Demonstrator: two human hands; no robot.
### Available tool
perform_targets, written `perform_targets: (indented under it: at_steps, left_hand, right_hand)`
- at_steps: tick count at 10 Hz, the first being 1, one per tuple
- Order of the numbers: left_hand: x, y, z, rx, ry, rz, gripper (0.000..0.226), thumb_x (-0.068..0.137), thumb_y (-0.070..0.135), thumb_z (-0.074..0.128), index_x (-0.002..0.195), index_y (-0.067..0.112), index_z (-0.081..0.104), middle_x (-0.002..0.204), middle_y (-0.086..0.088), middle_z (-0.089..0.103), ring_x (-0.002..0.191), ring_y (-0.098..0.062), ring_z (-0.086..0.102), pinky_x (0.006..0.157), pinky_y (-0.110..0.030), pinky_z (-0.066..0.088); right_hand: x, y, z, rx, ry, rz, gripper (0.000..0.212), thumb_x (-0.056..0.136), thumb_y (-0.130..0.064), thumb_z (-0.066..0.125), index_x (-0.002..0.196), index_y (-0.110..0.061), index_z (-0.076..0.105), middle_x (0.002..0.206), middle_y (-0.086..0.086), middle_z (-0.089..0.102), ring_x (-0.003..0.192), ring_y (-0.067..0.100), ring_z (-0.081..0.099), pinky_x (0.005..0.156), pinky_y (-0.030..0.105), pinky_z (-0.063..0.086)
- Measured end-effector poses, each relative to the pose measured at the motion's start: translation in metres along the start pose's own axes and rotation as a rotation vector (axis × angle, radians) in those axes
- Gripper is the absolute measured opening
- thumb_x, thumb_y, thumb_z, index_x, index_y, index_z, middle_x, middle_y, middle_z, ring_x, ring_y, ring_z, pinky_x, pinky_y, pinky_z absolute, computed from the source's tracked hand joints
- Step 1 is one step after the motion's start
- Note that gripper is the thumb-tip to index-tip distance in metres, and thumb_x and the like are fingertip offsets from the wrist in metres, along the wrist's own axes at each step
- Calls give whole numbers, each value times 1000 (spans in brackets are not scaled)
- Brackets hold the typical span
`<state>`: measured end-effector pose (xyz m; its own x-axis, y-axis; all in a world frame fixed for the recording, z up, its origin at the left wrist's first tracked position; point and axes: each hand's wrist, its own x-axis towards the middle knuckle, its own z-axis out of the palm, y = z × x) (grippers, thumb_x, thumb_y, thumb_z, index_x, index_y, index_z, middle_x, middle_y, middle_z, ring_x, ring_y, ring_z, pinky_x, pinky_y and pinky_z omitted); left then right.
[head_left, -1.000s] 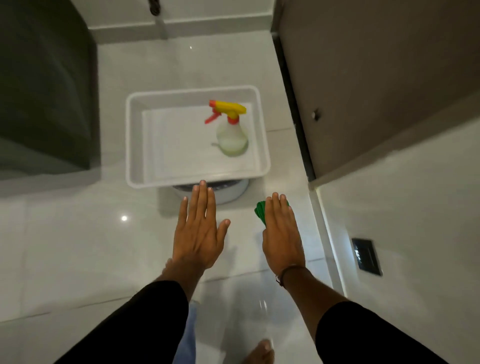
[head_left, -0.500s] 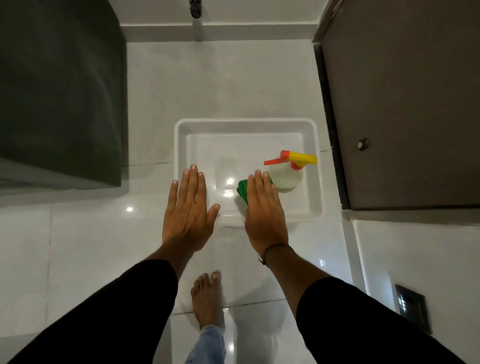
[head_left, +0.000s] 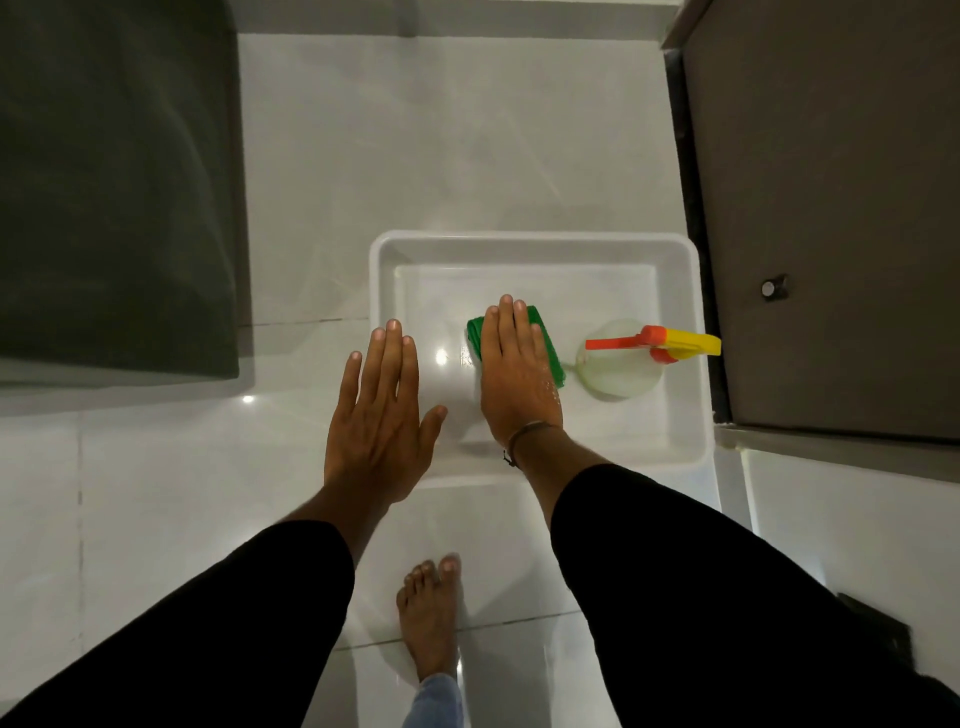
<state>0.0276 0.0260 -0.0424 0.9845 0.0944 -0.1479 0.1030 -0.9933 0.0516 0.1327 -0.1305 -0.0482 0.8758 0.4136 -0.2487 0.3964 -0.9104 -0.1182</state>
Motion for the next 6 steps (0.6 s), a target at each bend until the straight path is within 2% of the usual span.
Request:
perform_targets:
  at_steps: [1, 2, 3, 5, 6]
  left_hand:
    - [0, 0, 3, -18, -14, -14, 84, 111, 58, 31, 171, 0, 23, 182, -24, 17, 170, -41, 15, 139, -55, 13]
    - [0, 2, 6, -41, -2, -31, 85, 111, 59, 31, 170, -1, 23, 182, -25, 18, 169, -42, 16, 138, -56, 17]
    - [0, 4, 8, -37, 20, -31, 85, 111, 59, 33, 171, -1, 22, 182, -26, 18, 170, -43, 16, 138, -56, 18]
    - [-3, 4, 4, -64, 30, -25, 87, 112, 59, 32, 171, -3, 20, 182, -26, 15, 170, -41, 13, 138, -56, 19]
    - [-10, 10, -17, -81, 51, -17, 87, 112, 61, 27, 171, -4, 21, 182, -27, 16, 170, -41, 15, 138, -56, 18]
  right_hand:
    - [-3, -6, 9, 22, -28, 40, 75, 101, -3, 43, 162, -2, 0, 172, 19, -2, 159, 37, -4, 126, 48, 0]
    - [-1, -8, 16, 19, -65, 74, 77, 105, -24, 45, 163, -3, -1, 172, 19, -5, 159, 37, -6, 128, 50, 1]
    - [-3, -8, 19, -4, -78, 70, 80, 106, -37, 43, 163, -3, -2, 172, 20, -6, 159, 37, -6, 129, 51, 4]
    - [-5, -8, 12, 32, -74, 68, 88, 103, -48, 42, 162, -2, -3, 172, 20, -7, 159, 36, -8, 129, 51, 5]
    - [-29, -15, -6, 177, -37, 76, 84, 103, -44, 42, 163, -7, -4, 173, 14, -7, 160, 31, -10, 130, 49, 4]
